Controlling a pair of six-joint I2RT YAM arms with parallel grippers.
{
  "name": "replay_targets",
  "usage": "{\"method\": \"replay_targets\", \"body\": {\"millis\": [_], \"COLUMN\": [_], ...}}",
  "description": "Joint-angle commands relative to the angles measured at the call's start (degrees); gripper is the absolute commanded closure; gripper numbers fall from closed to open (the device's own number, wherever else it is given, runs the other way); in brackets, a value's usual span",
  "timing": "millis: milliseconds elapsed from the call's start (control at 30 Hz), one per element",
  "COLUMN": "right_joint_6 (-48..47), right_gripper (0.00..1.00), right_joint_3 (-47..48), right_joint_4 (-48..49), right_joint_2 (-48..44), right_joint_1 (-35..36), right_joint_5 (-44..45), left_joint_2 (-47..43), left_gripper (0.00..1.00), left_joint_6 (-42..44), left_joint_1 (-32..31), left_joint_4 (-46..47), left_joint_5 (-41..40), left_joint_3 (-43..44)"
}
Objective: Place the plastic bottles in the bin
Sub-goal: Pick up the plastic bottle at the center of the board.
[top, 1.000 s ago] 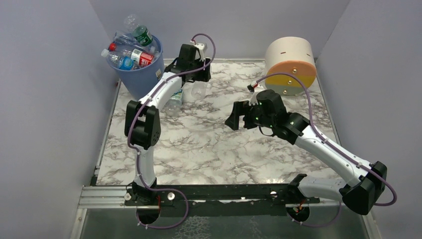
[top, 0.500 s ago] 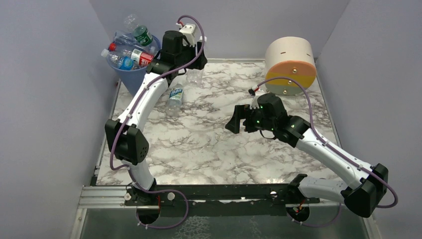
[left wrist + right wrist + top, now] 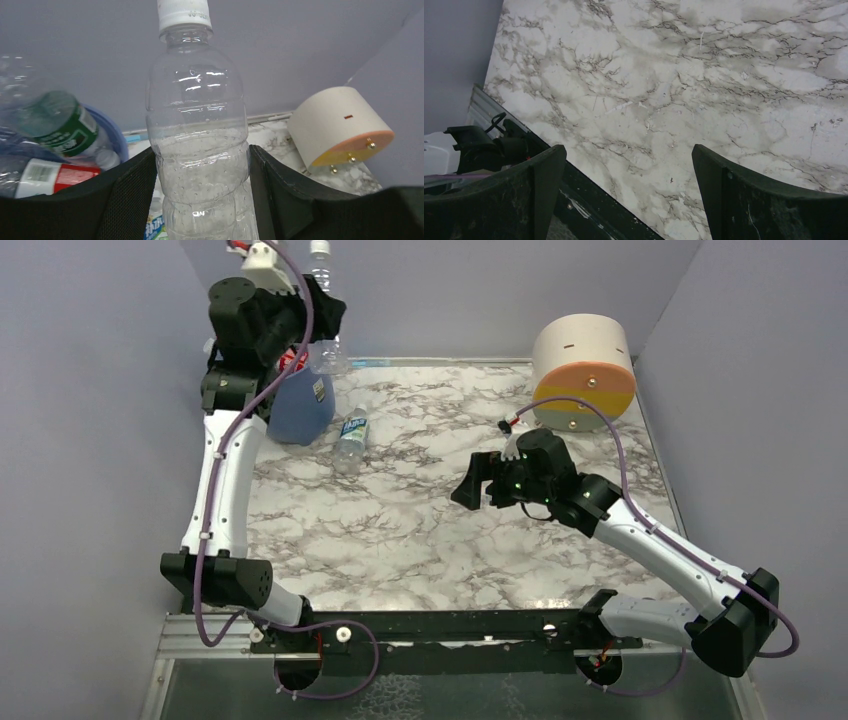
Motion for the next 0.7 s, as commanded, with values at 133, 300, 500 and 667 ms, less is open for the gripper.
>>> {"method": "replay_targets", "body": {"millis": [133,300,500,667], "right_joint_6": [0.6,0.6,0.5,0.3], "right_gripper": [0.00,0.00,0.00,0.00], "right_joint_3": [-1.3,-1.4,-1.1,-0.9], "right_joint_4": [2.1,2.3,2.0,2.2], "right_joint_2": [-0.2,0.0,0.2,0.8], "right_joint_1": [-0.2,-0.2,-0.2,-0.2], "right_joint_5": [-1.7,-1.9,-2.0,-2.4], "left_joint_2": [-4.0,-5.8,-6.7,-7.6], "left_gripper": [0.34,0.34,0.34,0.34], "left_joint_6": [-6.9,-10.9,-12.3,-13.5], "left_joint_1": [10.4,14.8,17.8,20.1], "left_joint_4": [9.4,15.5,18.5,21.0], "left_joint_5": [4.5,4.0,2.7,2.2], "left_joint_3": [-4.2,-8.7,-11.8,-14.6]}}
